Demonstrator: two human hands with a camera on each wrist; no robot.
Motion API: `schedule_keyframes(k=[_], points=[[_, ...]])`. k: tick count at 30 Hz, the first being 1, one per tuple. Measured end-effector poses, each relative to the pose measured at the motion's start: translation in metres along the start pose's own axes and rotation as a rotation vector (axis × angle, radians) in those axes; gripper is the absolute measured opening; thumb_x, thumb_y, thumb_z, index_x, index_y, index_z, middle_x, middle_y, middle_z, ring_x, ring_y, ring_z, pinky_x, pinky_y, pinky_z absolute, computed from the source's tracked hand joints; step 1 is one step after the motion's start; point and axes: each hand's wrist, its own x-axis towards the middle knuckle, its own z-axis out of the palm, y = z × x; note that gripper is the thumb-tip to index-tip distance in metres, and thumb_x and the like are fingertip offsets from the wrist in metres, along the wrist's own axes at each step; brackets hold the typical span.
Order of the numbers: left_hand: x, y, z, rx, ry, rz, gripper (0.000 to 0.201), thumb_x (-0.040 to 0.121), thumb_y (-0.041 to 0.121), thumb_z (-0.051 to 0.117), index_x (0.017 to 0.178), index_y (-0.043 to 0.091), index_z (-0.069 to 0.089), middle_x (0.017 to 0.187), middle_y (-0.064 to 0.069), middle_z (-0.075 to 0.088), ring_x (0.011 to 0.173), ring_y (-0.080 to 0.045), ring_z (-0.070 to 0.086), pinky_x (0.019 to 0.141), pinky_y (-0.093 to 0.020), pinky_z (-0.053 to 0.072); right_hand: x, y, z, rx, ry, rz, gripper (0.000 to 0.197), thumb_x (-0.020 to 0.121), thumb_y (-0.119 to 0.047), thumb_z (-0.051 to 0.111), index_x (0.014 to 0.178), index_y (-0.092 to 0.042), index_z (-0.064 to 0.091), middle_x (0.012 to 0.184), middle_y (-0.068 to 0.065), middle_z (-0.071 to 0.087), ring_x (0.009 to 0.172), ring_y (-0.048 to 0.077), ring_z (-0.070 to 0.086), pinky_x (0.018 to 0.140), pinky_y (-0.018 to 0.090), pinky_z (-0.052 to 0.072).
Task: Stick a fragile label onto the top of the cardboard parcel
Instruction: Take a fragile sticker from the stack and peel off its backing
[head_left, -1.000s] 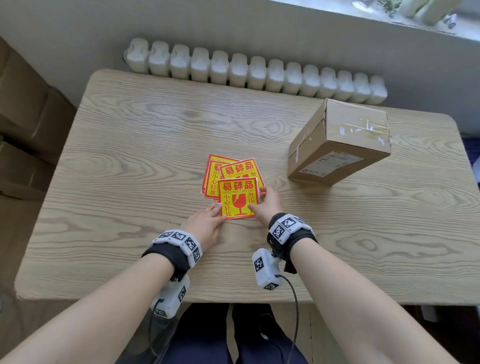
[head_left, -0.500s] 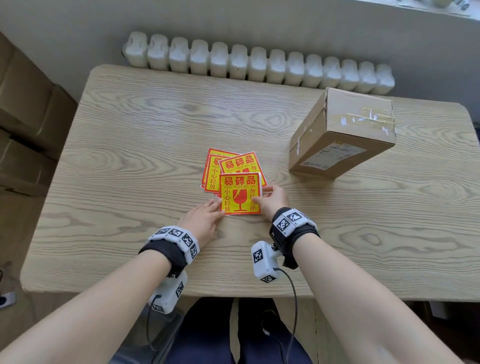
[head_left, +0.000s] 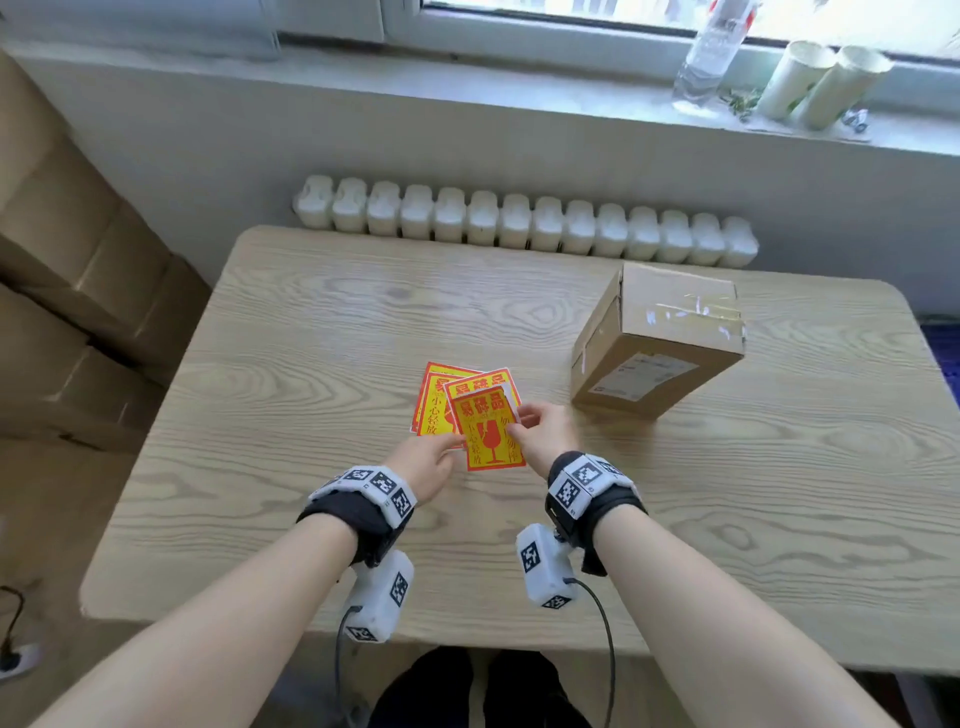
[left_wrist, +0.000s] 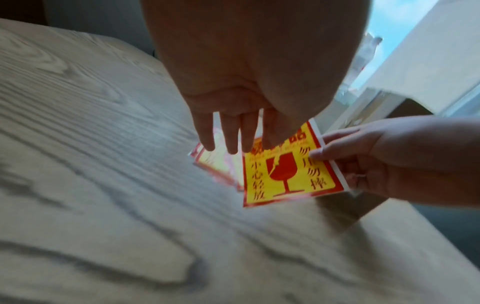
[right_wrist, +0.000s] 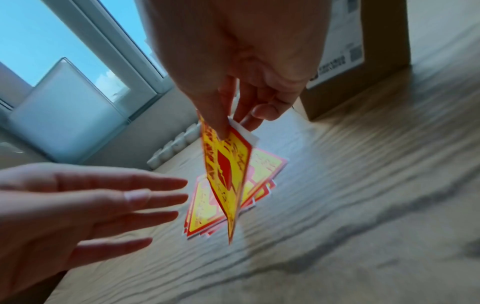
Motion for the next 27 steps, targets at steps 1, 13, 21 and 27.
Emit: schedule_keyframes(k=[1, 13, 21, 27], points=[[0.001, 0.007, -0.006, -0.077, 0.019, -0.012, 0.04, 0.095, 0.015, 0.041, 0.134, 0.013, 0.051, 0.14, -0.01, 0.053, 0.13, -0.023, 0.049, 0.108, -0.029, 0.037, -0.002, -0.006, -0.005, -0.007, 0.005, -0.028, 0.022, 0.08, -0.009, 0.063, 0.099, -0.013, 0.07, 0.091, 0.011, 0.072, 0.082, 0.026, 0.067, 0.081, 0.041, 0.057], [-0.005, 0.091, -0.088, -0.903, 0.097, -0.21, 0.041, 0.096, 0.035, 0.041, 0.066, 0.01, 0.055, 0.07, -0.004, 0.057, 0.063, -0.015, 0.052, 0.062, -0.024, 0.037, -0.024, -0.072, -0.058, -0.045, -0.022, -0.292, 0.033, 0.086, 0.004, 0.05, 0.111, -0.008, 0.068, 0.105, 0.011, 0.07, 0.087, 0.019, 0.062, 0.085, 0.037, 0.056], [-0.005, 0.106, -0.1, -0.842, 0.2, -0.101, 0.029, 0.094, 0.018, 0.049, 0.066, 0.011, 0.056, 0.071, -0.005, 0.062, 0.063, -0.016, 0.059, 0.06, -0.025, 0.044, -0.03, -0.091, -0.068, -0.123, -0.13, -0.439, 0.054, 0.085, 0.01, 0.043, 0.126, -0.022, 0.058, 0.121, 0.008, 0.066, 0.111, 0.021, 0.062, 0.088, 0.03, 0.054], [-0.003, 0.109, -0.105, -0.774, 0.242, -0.062, 0.03, 0.094, 0.015, 0.048, 0.065, 0.01, 0.056, 0.07, -0.004, 0.063, 0.058, -0.013, 0.061, 0.058, -0.024, 0.045, -0.032, -0.094, -0.071, -0.084, -0.119, -0.55, 0.04, 0.086, -0.004, 0.054, 0.123, -0.017, 0.062, 0.115, 0.006, 0.069, 0.098, 0.014, 0.061, 0.088, 0.03, 0.053]])
